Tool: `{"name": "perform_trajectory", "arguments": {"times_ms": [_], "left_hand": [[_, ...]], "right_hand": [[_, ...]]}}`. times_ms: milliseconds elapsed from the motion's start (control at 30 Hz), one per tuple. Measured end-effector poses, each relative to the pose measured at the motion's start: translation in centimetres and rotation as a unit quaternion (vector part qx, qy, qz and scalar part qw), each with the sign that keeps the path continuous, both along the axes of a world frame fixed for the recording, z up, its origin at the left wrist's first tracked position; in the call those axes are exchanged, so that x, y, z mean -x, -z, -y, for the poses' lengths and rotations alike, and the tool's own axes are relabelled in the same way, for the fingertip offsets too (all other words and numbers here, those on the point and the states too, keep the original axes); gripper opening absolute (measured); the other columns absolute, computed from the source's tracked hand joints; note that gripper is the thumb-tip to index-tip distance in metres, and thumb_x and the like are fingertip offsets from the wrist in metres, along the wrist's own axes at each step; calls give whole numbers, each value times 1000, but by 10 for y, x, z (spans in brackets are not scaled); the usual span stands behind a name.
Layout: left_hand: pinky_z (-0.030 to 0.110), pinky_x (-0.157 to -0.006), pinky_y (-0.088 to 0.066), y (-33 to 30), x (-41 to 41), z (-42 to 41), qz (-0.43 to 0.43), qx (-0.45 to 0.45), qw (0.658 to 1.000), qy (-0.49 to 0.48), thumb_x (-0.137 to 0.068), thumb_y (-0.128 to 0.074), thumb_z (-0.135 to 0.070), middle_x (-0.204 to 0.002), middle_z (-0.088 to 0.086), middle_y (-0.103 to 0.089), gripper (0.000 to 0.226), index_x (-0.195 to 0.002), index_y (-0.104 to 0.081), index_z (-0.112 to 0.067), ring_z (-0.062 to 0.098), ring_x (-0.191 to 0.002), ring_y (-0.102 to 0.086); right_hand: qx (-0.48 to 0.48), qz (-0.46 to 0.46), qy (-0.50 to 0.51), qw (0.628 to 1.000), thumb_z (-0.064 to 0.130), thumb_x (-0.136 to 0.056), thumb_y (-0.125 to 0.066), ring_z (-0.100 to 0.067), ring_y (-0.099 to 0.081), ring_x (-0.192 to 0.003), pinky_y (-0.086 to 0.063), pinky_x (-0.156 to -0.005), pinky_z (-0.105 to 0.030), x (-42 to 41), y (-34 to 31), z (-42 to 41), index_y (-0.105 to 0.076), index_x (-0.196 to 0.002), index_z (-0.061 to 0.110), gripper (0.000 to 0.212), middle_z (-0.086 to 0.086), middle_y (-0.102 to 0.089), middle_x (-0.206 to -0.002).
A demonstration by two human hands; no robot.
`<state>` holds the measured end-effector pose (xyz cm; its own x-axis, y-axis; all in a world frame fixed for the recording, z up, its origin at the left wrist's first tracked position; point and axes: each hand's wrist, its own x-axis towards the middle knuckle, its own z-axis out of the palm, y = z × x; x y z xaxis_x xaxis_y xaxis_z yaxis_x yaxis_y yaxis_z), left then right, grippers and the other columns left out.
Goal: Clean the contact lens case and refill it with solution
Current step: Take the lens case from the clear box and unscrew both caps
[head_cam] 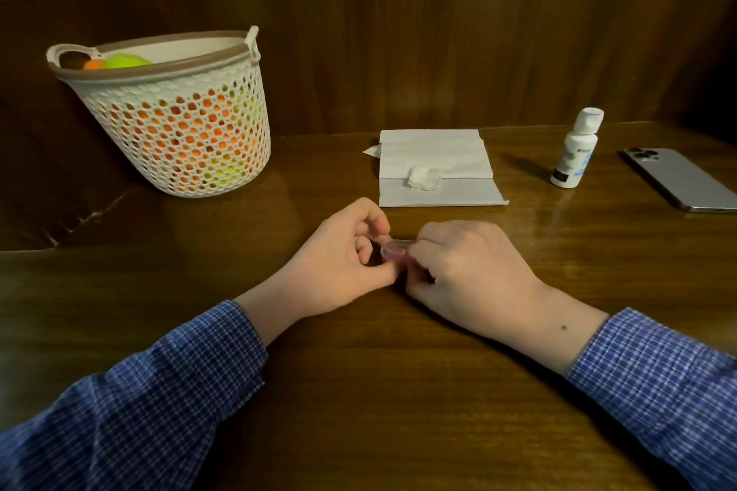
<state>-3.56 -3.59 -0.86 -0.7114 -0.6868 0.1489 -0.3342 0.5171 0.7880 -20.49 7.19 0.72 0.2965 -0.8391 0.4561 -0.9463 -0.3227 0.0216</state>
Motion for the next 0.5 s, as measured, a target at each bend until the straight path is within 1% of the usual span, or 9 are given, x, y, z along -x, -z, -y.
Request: {"name": "perform_trajectory", "arguments": {"times_ms": [67,133,200,233,300,367,400,500], "left_hand": [[26,-62,-52,0,0,0,-1,1,1000,-5,-83,-83,-19,-76,-23,-65,36,-102,-55,-32,8,-62,-51],[33,-64,-56,0,1,0,0,3,1000,-11,-83,-84,-19,-73,-12,-64,35,-101,-57,-31,10,-62,-52],[38,-65,-58,1,1,1,3,1,1000,-18,-83,-84,-19,-74,-7,-63,35,-101,-57,-31,11,-62,-52],[36,-64,-57,2,1,2,3,2,1000,-19,-83,-84,-19,-74,-7,-63,35,-101,-57,-31,10,-62,-52],[26,-61,-53,2,0,3,1,4,1000,-12,-82,-84,-20,-76,-15,-65,36,-103,-57,-31,6,-61,-51],[19,-59,-51,1,-1,2,-1,4,1000,-2,-81,-85,-19,-83,-26,-67,39,-105,-56,-31,3,-60,-52],[17,-60,-51,1,-1,2,-2,2,1000,2,-81,-85,-19,-87,-28,-68,42,-107,-55,-32,3,-60,-53],[16,-61,-52,-1,-2,1,-5,-8,1000,5,-78,-88,-20,-101,-23,-71,50,-112,-54,-33,2,-63,-56]], "right_hand": [[12,6,3,1000,22,-92,-67,-21,-60,-58,-52,-51,-36,-2,2,0,-75,-77,8,21,-5,-66,-69],[28,11,4,1000,21,-89,-72,-21,-58,-55,-51,-47,-35,-3,3,0,-75,-75,8,19,-5,-65,-66],[39,20,-2,999,19,-86,-75,-21,-58,-52,-50,-44,-34,-3,3,1,-75,-76,9,15,-5,-64,-64],[40,23,-4,999,20,-86,-76,-21,-58,-51,-50,-44,-34,-3,3,1,-75,-76,9,14,-5,-65,-64],[35,24,-5,999,23,-88,-73,-20,-58,-53,-51,-46,-34,-2,2,2,-74,-76,12,16,-3,-65,-66],[21,21,-10,1000,28,-91,-66,-18,-58,-59,-52,-51,-35,2,1,2,-74,-78,14,20,0,-65,-71],[8,20,-15,1000,31,-91,-63,-17,-58,-62,-52,-53,-35,5,0,3,-74,-80,16,22,1,-65,-74],[-38,44,-33,998,43,-92,-58,-9,-59,-68,-53,-59,-29,16,-5,5,-78,-90,24,28,8,-67,-82]]}}
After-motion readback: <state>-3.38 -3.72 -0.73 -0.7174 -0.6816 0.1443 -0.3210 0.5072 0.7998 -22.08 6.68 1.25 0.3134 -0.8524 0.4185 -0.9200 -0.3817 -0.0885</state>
